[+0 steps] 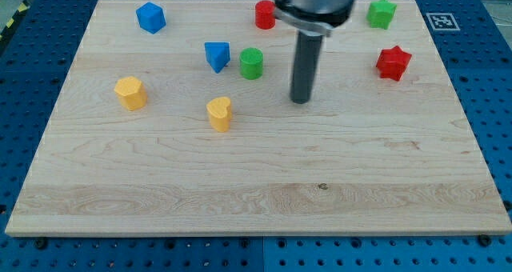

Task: Slightly move green circle towards down

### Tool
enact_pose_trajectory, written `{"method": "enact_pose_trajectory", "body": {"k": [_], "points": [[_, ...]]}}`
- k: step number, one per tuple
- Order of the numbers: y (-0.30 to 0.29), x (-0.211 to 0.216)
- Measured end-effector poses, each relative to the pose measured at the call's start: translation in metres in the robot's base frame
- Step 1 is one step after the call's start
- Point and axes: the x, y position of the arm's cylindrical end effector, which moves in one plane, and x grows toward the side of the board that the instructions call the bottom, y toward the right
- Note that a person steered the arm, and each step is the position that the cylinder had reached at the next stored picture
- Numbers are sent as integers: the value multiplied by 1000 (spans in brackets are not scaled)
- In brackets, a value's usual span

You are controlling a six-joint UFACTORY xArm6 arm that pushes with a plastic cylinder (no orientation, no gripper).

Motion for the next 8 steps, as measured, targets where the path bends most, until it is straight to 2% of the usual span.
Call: {"method": "enact_pose_trajectory", "body": {"k": [2,4,5,6,7,8], "points": [[-80,-9],[-89,-70],[-84,-97],[-44,-103],[3,-73],[21,-61]]}}
